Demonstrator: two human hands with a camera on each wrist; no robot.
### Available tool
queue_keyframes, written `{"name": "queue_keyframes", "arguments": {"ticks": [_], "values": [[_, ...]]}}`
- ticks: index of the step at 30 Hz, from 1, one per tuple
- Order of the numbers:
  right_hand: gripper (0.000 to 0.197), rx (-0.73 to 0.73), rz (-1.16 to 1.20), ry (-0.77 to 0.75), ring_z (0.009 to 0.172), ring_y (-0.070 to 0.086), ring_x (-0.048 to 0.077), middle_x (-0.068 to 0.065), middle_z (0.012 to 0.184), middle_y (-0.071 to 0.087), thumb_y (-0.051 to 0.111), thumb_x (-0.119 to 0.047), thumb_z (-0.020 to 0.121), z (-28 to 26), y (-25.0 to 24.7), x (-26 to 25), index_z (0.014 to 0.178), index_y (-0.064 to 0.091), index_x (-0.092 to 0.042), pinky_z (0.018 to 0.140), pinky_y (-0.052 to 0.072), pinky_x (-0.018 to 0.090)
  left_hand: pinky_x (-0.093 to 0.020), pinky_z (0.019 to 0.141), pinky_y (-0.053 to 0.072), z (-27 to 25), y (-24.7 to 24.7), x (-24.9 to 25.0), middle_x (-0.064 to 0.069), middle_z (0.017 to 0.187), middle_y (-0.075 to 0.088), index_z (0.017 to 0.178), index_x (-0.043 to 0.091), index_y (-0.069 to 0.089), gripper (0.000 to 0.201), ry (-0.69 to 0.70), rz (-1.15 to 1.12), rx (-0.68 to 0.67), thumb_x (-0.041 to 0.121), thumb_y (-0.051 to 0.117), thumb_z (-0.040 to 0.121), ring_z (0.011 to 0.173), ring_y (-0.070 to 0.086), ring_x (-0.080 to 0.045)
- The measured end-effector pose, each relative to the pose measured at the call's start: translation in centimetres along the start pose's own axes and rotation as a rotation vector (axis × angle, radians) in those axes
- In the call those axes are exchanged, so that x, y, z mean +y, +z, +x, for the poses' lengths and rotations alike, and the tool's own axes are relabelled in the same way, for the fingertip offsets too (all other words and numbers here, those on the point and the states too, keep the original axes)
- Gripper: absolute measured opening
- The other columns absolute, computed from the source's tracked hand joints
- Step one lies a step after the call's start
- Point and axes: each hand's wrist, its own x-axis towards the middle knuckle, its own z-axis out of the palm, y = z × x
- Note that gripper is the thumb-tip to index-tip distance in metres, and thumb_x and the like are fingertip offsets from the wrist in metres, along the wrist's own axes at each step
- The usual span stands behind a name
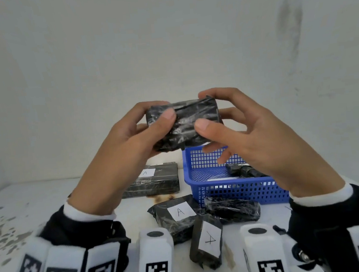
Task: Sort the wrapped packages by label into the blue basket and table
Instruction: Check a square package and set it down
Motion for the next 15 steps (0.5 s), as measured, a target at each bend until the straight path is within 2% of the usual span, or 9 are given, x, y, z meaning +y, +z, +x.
{"name": "queue_keyframes", "arguments": {"ticks": [2,4,6,9,11,14,15], "values": [[0.047,-0.005,0.007,0.01,0.072,0.075,0.018,-0.011,0.114,0.069,0.069,-0.053,0.073,-0.01,0.17,0.0,0.119,0.058,-0.048,0.061,0.056,0.028,-0.039,0.094,0.054,-0.05,0.07,-0.12,-0.005,0.098,0.075,0.109,0.021,0.065,0.033,0.016,0.039,0.008,0.037,0.061,0.081,0.092,0.072,-0.021],[0.044,0.013,0.009,0.01,0.063,0.073,0.016,-0.011,0.11,0.07,0.069,-0.053,0.071,0.0,0.24,0.05,0.114,0.061,-0.044,0.056,0.053,0.024,-0.035,0.084,0.057,-0.07,0.19,-0.17,0.0,0.095,0.074,0.106,0.022,0.066,0.035,0.032,0.055,0.019,0.042,0.06,0.079,0.087,0.072,-0.016],[0.04,0.017,0.015,0.006,0.06,0.07,0.013,-0.011,0.108,0.071,0.071,-0.051,0.07,-0.01,0.27,0.03,0.108,0.062,-0.041,0.058,0.053,0.022,-0.033,0.074,0.057,-0.09,0.23,-0.09,0.002,0.093,0.073,0.103,0.024,0.067,0.041,0.046,0.075,0.04,0.05,0.06,0.072,0.081,0.071,-0.015],[0.041,0.027,0.018,0.009,0.055,0.063,0.009,-0.01,0.108,0.071,0.069,-0.056,0.066,-0.05,0.23,-0.03,0.105,0.064,-0.041,0.06,0.051,0.02,-0.034,0.074,0.057,-0.15,0.15,-0.05,0.001,0.094,0.072,0.101,0.026,0.068,0.042,0.057,0.093,0.05,0.052,0.061,0.068,0.077,0.071,-0.018],[0.04,0.033,0.03,0.001,0.054,0.059,0.01,-0.011,0.109,0.07,0.069,-0.055,0.067,-0.09,0.2,-0.07,0.104,0.065,-0.04,0.061,0.05,0.022,-0.031,0.068,0.056,-0.22,0.19,0.04,0.004,0.094,0.072,0.103,0.027,0.067,0.044,0.05,0.096,0.053,0.055,0.058,0.071,0.078,0.072,-0.017],[0.042,0.043,0.039,-0.021,0.064,0.059,0.022,-0.015,0.113,0.068,0.067,-0.057,0.067,-0.2,0.15,-0.27,0.106,0.066,-0.041,0.068,0.055,0.029,-0.027,0.059,0.055,-0.35,0.28,0.21,0.009,0.102,0.072,0.115,0.032,0.063,0.045,0.027,0.063,0.039,0.052,0.057,0.075,0.08,0.072,-0.015],[0.044,0.044,0.055,-0.03,0.067,0.062,0.019,-0.016,0.115,0.068,0.065,-0.058,0.068,-0.22,0.13,-0.33,0.108,0.066,-0.04,0.068,0.053,0.027,-0.029,0.06,0.055,-0.35,0.19,0.24,0.009,0.11,0.07,0.12,0.036,0.059,0.047,0.025,0.043,0.036,0.048,0.062,0.075,0.083,0.072,-0.016]]}}
